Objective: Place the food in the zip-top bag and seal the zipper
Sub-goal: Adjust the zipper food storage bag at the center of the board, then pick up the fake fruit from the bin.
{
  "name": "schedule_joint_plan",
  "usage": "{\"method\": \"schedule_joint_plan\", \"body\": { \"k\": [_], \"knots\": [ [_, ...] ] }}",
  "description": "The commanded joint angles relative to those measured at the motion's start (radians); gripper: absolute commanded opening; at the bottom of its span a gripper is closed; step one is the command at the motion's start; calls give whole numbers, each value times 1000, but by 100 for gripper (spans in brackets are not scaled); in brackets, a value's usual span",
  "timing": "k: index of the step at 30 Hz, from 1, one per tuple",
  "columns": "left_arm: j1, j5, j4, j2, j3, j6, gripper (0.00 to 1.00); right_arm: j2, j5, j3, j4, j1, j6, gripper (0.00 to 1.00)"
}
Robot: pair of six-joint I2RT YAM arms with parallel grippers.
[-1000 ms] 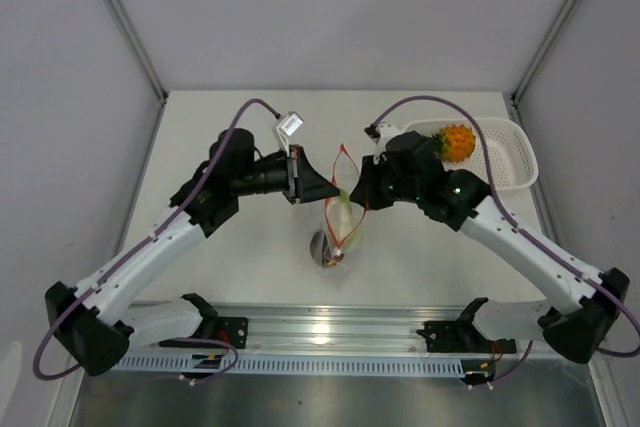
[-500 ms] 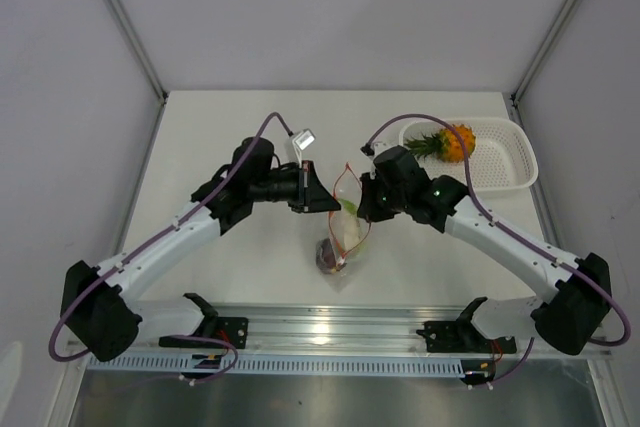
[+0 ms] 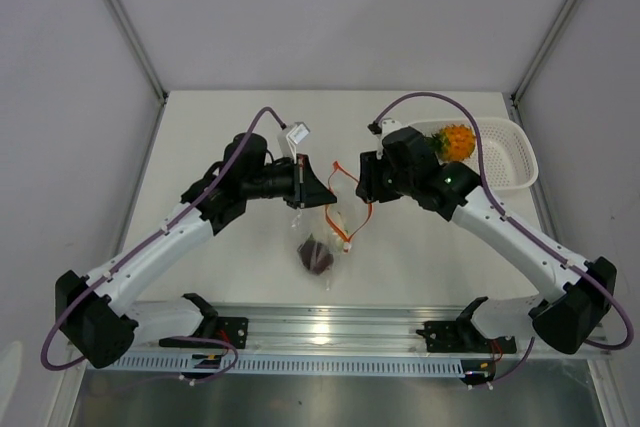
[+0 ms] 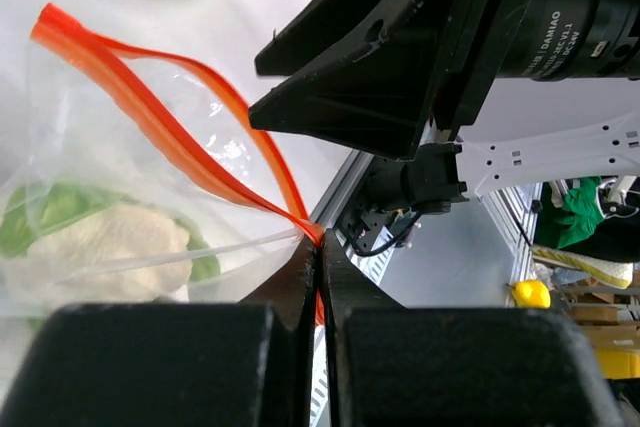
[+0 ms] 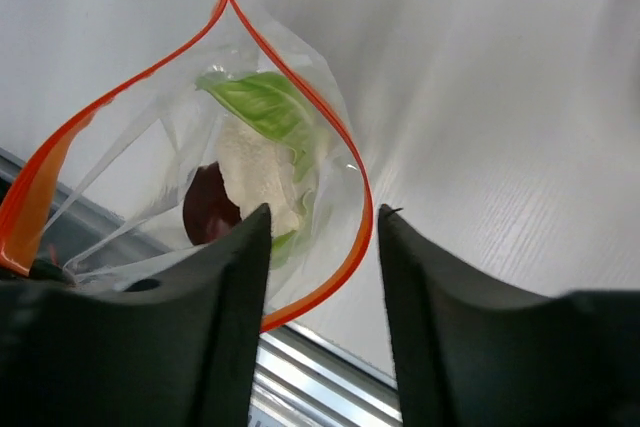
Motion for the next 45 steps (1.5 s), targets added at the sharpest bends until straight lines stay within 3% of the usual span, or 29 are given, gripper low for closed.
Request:
{"method": "schedule_joint_plan", "body": {
  "k": [1, 2, 11, 17, 26, 33, 37, 41, 45],
  "knots": [
    [11, -10, 33, -17, 5, 29, 1, 6, 42, 88, -19, -12, -37, 52],
    [11, -15, 33, -17, 3, 29, 1, 7, 60, 100, -26, -19, -40, 60],
    [21, -15, 78, -13, -58, 9, 1, 59, 149, 298, -53, -115, -62, 77],
    [24, -13, 104, -48, -95, -2, 1, 131, 192, 373, -53, -255, -68, 78],
    [31, -2, 125, -86, -138, -4, 1, 245, 410, 379, 20, -405, -163, 78],
    [32, 30, 197, -79, -185, -25, 1, 516, 533, 427, 36, -434, -380, 81],
    [32, 59, 243, -62, -201, -39, 1, 627, 646, 412, 128, -428, -595, 84],
    [34, 82, 253, -51, -211, -42, 0, 651, 591, 379, 160, -440, -738, 85],
    [32, 108, 299, -37, -225, -53, 1, 560, 443, 231, 311, -448, -891, 84]
  ]
}}
